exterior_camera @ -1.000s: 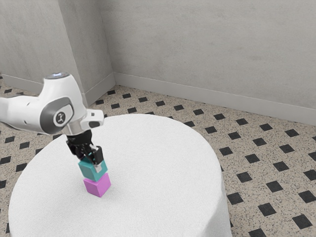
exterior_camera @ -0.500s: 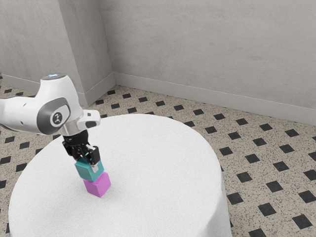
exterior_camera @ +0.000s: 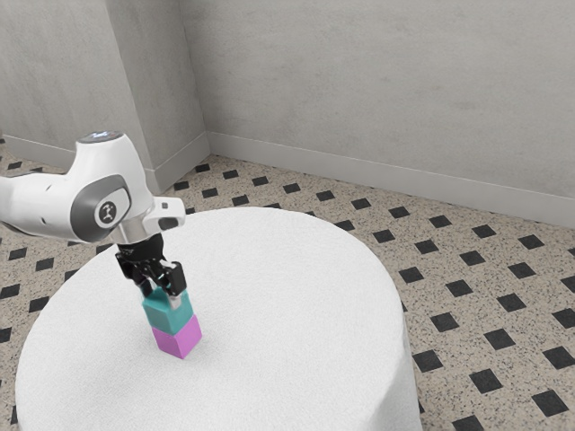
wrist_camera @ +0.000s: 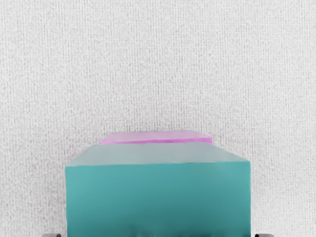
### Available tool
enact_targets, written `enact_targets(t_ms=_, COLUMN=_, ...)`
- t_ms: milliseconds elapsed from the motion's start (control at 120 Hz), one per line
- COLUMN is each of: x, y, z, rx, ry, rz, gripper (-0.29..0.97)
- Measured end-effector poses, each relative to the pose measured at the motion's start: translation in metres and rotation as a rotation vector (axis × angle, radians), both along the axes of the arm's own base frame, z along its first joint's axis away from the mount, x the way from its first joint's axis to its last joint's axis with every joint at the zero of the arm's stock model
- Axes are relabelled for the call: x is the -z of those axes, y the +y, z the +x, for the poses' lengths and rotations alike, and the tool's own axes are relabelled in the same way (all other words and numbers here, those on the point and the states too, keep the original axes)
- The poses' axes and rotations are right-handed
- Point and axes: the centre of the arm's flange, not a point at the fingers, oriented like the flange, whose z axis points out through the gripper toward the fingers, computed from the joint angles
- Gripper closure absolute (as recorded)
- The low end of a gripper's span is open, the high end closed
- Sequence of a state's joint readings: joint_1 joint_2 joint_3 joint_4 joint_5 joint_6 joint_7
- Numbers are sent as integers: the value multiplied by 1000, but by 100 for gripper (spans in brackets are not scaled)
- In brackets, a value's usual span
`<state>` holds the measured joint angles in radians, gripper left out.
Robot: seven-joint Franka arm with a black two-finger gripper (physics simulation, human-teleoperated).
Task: Pick up the blue block with one arm, and put the blue block on the pink block with one arm
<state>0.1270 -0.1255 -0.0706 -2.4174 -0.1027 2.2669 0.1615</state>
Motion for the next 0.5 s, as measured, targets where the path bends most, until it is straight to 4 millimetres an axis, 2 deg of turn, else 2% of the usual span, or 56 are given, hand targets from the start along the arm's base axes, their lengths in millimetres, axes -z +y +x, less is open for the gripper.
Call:
enact_targets(t_ms=158, x=-8, y=-2, z=-1, rx=6, ry=-16, rz=0, gripper=8)
enact_targets(t_ms=208, x=-18, y=-5, z=-2, rx=12, ry=-35, rz=3, gripper=7)
enact_targets(t_ms=350, x=-65, y=-7, z=-1, rx=20, ry=-93, rz=9, gripper=3)
enact_targets(t_ms=500, x=-76, y=-7, z=-3, rx=25, ry=-85, rz=8, gripper=2)
